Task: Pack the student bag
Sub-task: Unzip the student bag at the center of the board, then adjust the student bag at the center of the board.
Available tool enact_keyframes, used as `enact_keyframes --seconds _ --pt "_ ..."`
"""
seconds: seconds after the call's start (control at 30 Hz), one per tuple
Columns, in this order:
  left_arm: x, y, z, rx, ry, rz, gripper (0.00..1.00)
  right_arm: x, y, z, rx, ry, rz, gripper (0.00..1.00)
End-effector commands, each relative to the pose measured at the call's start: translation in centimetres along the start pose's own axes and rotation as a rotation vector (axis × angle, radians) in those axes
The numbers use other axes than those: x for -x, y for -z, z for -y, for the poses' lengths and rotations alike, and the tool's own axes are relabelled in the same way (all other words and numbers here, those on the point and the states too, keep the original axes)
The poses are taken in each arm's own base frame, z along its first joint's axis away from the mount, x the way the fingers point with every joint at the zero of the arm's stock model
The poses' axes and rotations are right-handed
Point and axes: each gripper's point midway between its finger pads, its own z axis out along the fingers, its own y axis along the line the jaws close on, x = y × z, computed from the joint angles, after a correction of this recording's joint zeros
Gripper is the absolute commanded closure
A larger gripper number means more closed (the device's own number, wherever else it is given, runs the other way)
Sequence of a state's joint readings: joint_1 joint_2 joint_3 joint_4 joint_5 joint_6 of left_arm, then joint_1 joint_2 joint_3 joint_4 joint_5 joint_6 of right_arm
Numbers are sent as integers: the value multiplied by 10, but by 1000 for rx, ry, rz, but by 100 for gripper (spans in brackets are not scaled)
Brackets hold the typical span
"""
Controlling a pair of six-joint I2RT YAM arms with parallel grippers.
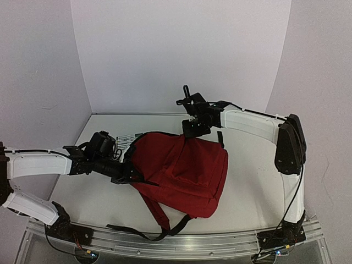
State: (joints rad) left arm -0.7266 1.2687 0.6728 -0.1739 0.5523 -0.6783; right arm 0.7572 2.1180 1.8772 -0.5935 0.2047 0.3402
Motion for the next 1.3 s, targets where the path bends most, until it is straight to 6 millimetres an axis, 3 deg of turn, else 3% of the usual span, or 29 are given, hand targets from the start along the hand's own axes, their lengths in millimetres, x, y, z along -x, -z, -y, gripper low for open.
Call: enact_keyframes --seconds 0.0,0.07,0.17,0.23,0.3,0.4,0.47,0.63,0.77,0.87,1.03,1.27 --pt "-12 0 34 -84 -83 -63 100 50 -5 5 1 -42 127 100" --pt "-13 1 38 -77 -91 -58 99 52 -6 -1 23 -39 127 100" --pt "-7 9 39 -33 -82 -32 82 58 6 -5 60 -47 137 95" --pt "5 18 44 6 -86 14 63 61 21 -3 74 -63 144 80" --pt "20 30 52 38 -108 77 48 61 42 0 95 -81 150 54" --pt "44 45 67 75 -148 149 34 55 72 12 103 -122 157 38" --pt "59 49 78 90 -168 178 28 41 87 25 83 -154 147 29" --pt "87 29 104 67 -237 169 19 -1 112 54 41 -242 115 13" --pt "106 2 110 103 -278 148 16 -34 127 61 90 -319 76 12" --pt "118 -17 111 153 -310 136 14 -50 136 59 153 -375 69 20" --pt "127 -49 92 293 -335 107 9 -80 134 49 258 -446 19 27" --pt "134 -63 77 408 -349 96 9 -107 123 31 380 -496 -44 34"
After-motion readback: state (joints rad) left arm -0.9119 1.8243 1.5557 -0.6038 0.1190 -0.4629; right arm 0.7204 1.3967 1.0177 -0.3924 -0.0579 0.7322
